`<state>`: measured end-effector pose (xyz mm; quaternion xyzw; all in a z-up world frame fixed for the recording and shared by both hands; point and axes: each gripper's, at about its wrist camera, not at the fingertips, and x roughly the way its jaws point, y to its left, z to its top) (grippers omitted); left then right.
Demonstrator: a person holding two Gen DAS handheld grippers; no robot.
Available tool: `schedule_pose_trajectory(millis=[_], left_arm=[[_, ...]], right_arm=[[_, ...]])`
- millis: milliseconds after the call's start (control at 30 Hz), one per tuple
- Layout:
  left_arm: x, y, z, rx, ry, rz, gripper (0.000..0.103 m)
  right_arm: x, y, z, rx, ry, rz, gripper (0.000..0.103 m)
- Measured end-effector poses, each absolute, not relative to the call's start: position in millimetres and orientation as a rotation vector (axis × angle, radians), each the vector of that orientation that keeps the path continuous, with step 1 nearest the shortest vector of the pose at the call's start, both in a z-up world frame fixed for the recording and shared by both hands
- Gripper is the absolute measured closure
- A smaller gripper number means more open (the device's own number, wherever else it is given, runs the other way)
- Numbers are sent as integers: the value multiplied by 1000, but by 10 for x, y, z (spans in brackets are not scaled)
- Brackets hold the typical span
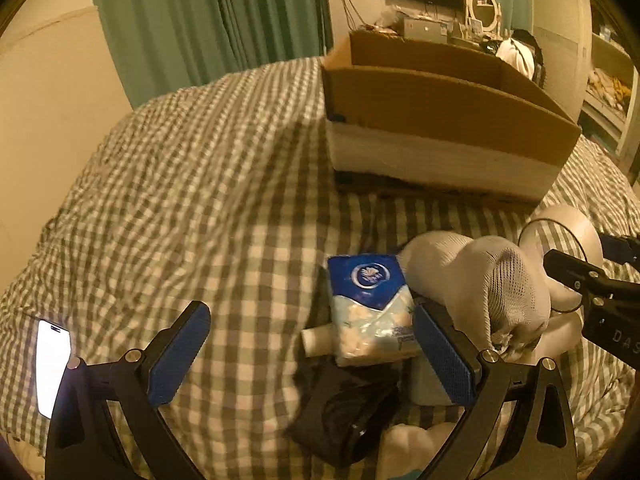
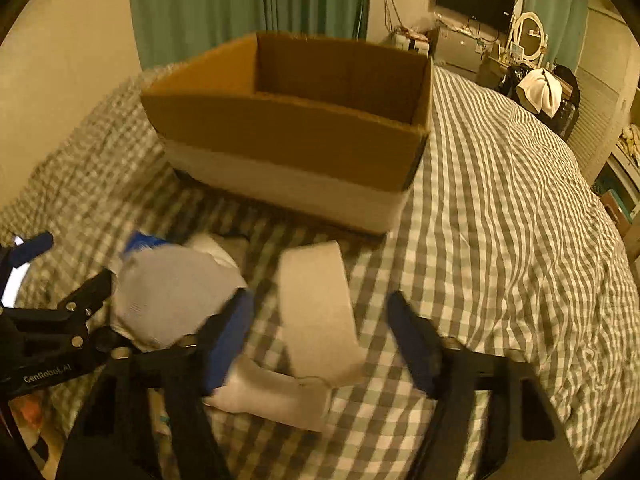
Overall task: Organize objects
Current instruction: 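Grasp the Vinda tissue pack with left tool while right tool grasps the tape roll, then carry tissue pack and tape roll into the box and open both tools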
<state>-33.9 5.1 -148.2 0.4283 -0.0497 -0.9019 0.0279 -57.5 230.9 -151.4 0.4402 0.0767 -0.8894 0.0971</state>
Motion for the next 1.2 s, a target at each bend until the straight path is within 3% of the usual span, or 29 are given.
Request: schedule_pose_trajectory(millis=[167,333,367,500,533,867,1200], left_arm=[[-373,142,-1597,1380,-134,-2813,0],[-476,188,-1728,1391,-151,-2796,4],[-494,175,-1751,1402,-140,-2796,8],[-535,118,-1830,1487,-69,-2801,46],[-538,116,-1828,1503,-65,-2805,50],[-384,-106,-1216,1420,-27,-2836,51],[-380,-281,-352,1284,-8,-2943,51]], right_arm=[[-589,2412,-1679,1361,219,-2613,70],[-542,2491,-1707,1342,210,-2631,74],[-531,2499,-1697,1330,208,-2638,74],[-515,2496,-1655,1309,182,-2641,74],[-512,2495,-1627,1306,175,-2640,74],[-416,2410,-1184,1240,150,-2649,75],[-479,2329,-61,1089,328,-2680,78]])
